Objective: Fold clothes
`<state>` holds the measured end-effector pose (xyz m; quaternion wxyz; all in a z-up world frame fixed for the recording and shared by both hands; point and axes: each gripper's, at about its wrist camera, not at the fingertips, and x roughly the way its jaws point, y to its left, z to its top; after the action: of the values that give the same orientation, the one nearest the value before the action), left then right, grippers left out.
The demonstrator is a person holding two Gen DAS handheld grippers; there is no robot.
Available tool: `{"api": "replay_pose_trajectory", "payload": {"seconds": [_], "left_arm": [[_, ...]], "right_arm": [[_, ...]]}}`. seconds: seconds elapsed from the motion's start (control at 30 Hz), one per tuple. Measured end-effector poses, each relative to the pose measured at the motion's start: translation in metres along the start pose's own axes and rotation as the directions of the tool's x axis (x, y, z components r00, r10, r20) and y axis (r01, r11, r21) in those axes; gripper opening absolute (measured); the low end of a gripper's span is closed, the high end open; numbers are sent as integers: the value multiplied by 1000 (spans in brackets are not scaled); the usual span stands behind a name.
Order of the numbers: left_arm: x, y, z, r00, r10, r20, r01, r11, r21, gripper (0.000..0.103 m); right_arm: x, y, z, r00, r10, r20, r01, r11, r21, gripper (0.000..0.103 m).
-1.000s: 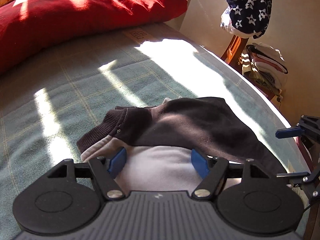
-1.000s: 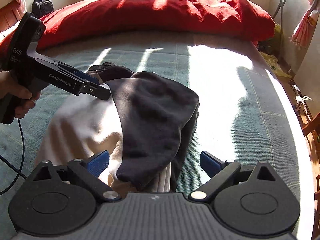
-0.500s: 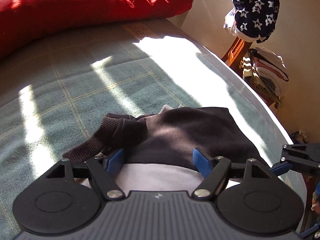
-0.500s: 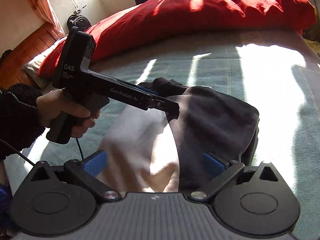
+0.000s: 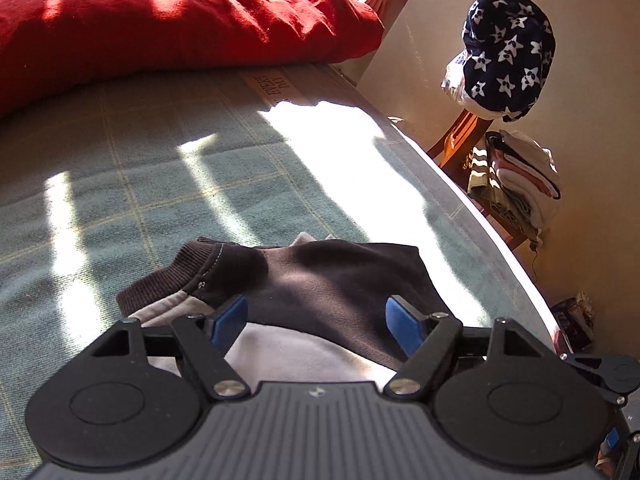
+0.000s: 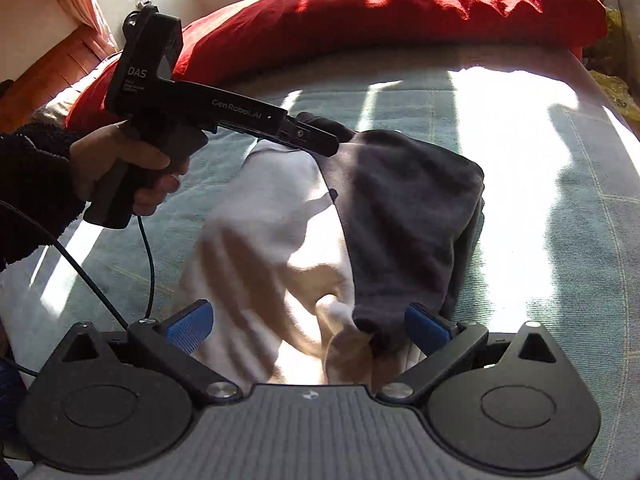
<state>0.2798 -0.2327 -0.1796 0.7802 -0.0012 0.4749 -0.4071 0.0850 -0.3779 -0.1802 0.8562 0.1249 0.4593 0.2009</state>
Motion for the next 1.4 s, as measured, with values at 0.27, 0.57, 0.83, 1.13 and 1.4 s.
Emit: {"api": "replay_pose_trajectory", "payload": {"seconds": [0.27,0.57,0.83,1.13,1.4], "left_arm": [[-1,-42,2,993,-103,-64,109,990,94,80],[34,-74,-7,963,-221,-154,237,967,96,80],[57,-82,-10,873,-398,-281,407,913,-29,80],[116,-93,-4,910,-335,-243,343,939,-10,79],[112,-108,10,931,-306,-199,325,943,68,79]], "right_arm": [[-1,27,-38,995,-92,-28,92,996,-16,103],[2,-36,-45,1000,-3,-6,4,996,88,75],[9,-66,-49,996,-53,-70,63,988,140,27],[-11,-94,-74,990,113,-81,-75,925,373,10],[-29,-85,-75,996,81,-46,-58,923,381,21]]}}
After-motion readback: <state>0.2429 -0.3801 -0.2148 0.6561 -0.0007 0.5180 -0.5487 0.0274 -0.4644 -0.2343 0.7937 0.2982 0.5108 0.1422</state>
